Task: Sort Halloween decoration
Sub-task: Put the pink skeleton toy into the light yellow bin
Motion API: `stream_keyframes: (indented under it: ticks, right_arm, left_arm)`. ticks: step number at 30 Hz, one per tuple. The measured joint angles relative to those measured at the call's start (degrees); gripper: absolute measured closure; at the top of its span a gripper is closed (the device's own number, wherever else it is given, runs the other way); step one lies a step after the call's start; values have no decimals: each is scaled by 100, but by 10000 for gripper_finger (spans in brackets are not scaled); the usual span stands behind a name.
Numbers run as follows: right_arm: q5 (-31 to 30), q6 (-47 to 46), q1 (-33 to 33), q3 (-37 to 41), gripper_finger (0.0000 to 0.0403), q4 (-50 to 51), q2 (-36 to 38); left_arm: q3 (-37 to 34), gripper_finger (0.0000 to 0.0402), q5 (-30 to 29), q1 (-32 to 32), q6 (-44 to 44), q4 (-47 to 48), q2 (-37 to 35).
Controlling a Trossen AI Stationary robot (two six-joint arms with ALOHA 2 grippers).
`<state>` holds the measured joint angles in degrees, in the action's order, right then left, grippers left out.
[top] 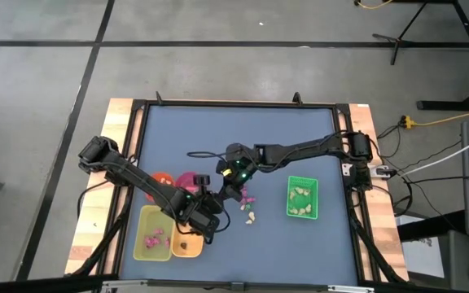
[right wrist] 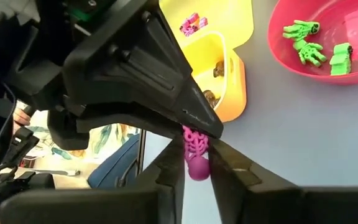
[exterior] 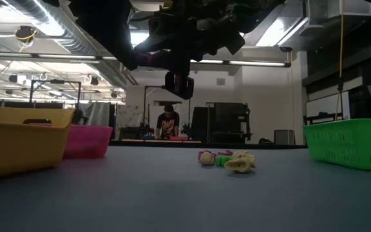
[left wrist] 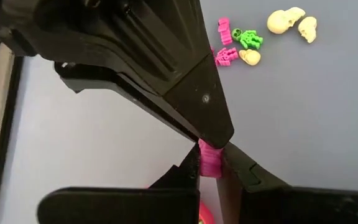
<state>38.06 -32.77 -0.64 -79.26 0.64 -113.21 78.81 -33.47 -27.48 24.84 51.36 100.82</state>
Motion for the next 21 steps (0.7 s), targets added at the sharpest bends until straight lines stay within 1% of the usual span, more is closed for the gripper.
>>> stream_keyframes:
  ticks: [2,7,10,13,17,19,21]
  right_arm:
    - [-2,2,2,0,321,4,0]
    - [-85,18,-14,0,263,34,0]
    - [-147,183,-10,0,240,134,0]
    - [-423,490,-7,0,228,388,0]
    - [-716,786,-7,0,224,724,0]
    - [-769,923,-9,0,224,896,0]
    - [-772,1075,-11,0,224,1047,0]
  left_arm:
    - [0,391,243,3,4,-1,0]
    - [0,390,1522,-103,48,28,0]
    - [0,390,2240,-164,324,122,0]
    - [2,390,3044,-250,822,490,0]
    - [2,390,4204,-398,1495,1338,0]
    - [1,390,4638,-493,1795,1796,0]
    - [2,390,4946,-597,2046,2220,0]
